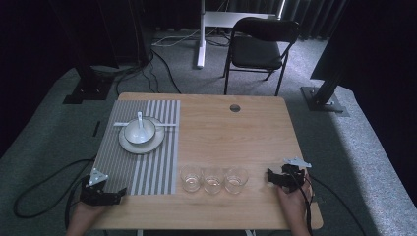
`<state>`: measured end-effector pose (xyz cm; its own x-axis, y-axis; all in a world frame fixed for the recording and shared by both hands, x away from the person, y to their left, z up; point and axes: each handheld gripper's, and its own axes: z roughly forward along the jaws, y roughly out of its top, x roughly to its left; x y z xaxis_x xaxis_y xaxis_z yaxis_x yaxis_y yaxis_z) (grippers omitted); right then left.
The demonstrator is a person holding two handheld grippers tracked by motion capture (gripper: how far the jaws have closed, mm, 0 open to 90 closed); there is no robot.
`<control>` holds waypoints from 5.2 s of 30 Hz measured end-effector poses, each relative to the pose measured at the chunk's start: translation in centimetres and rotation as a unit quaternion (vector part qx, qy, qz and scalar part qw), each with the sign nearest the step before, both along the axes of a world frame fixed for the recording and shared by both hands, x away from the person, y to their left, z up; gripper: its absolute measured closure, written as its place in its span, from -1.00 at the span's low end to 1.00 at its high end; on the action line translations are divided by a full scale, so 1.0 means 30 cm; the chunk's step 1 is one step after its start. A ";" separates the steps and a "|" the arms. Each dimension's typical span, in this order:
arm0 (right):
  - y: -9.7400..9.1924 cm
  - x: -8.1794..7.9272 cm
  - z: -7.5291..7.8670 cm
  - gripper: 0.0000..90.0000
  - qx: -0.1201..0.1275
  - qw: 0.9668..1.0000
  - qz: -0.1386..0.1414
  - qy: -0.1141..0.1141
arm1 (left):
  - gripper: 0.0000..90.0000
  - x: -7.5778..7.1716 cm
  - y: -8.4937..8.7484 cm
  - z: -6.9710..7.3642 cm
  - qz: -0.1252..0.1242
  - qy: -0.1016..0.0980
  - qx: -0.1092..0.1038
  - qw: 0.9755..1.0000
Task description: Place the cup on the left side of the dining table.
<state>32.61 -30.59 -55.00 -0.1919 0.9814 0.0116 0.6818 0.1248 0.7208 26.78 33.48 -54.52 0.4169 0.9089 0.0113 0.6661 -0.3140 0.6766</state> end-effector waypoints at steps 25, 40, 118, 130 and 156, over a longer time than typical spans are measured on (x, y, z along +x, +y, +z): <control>0.000 0.000 0.000 -0.72 0.000 1.000 0.000 0.000 | -0.98 -0.004 -0.004 0.012 -0.014 0.005 -0.006 1.000; 0.000 0.000 0.000 -0.72 0.000 1.000 0.000 0.000 | -0.94 -0.004 -0.054 0.038 -0.053 0.012 -0.015 0.998; 0.000 0.000 0.000 -0.72 0.000 1.000 0.000 0.000 | -0.93 0.155 -0.784 0.412 -0.326 -0.069 -0.042 0.942; 0.000 0.000 0.000 -0.72 0.000 1.000 0.000 0.000 | -0.93 0.185 -0.940 0.403 -0.367 -0.044 -0.025 0.929; 0.000 0.000 0.000 -0.72 0.000 1.000 0.000 0.000 | -0.90 0.199 -1.182 0.325 -0.404 0.013 0.028 0.914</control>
<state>32.60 -30.59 -55.01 -0.1916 0.9814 0.0118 0.6816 0.1244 0.7210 32.73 -1.97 -44.76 0.9525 0.3032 0.0282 0.2180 -0.7438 0.6318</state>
